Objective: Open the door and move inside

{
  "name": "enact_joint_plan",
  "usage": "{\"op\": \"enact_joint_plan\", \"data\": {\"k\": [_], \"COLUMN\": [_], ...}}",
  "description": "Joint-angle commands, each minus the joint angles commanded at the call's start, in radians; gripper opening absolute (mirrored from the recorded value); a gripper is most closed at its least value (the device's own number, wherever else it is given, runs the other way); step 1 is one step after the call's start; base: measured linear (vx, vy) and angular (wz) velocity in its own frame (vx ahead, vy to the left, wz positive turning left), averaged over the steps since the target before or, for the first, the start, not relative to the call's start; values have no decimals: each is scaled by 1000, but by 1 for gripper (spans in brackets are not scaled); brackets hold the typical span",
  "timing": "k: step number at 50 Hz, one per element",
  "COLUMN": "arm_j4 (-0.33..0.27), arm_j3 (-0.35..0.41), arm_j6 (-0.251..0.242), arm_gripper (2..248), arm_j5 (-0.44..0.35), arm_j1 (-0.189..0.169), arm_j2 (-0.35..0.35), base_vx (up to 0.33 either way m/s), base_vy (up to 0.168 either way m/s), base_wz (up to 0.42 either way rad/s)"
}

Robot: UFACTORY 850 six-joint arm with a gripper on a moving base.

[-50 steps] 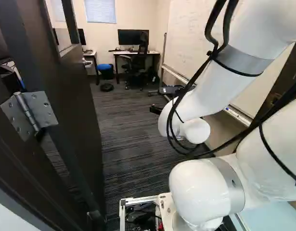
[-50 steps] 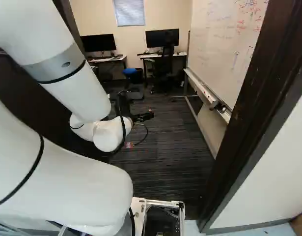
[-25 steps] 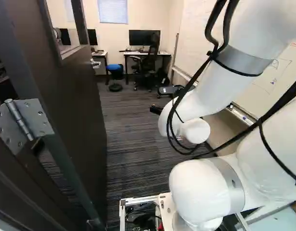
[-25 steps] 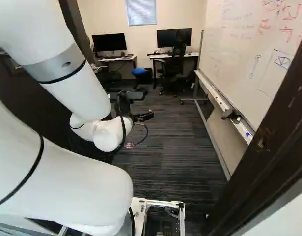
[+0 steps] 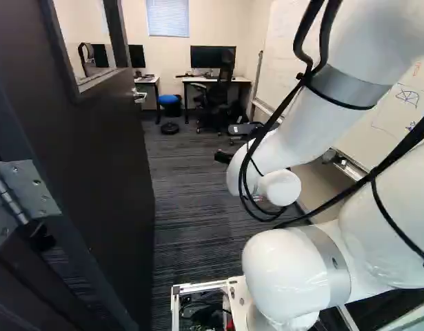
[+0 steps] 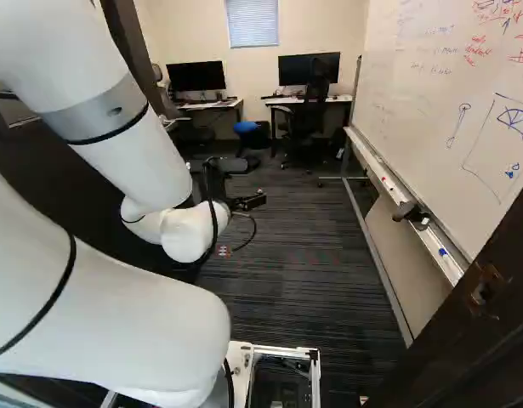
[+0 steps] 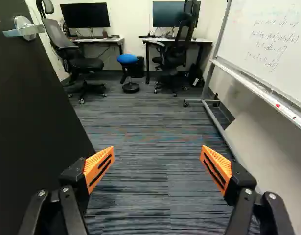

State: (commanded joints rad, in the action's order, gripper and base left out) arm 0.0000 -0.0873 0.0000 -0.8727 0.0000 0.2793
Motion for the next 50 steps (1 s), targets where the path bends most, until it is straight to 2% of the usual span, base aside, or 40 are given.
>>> {"op": "enact_joint_plan", "data": {"k": [26, 50], "arm_j4": [0, 0], "arm_j3": [0, 0], "arm_j6": [0, 0], "arm_gripper": [247, 247], "arm_j5": [0, 0], "arm_j1": [0, 0], "arm_j2": [0, 0], "base_vx": [172, 179], "base_vy": [-28, 0], "base_wz": [-1, -7]}}
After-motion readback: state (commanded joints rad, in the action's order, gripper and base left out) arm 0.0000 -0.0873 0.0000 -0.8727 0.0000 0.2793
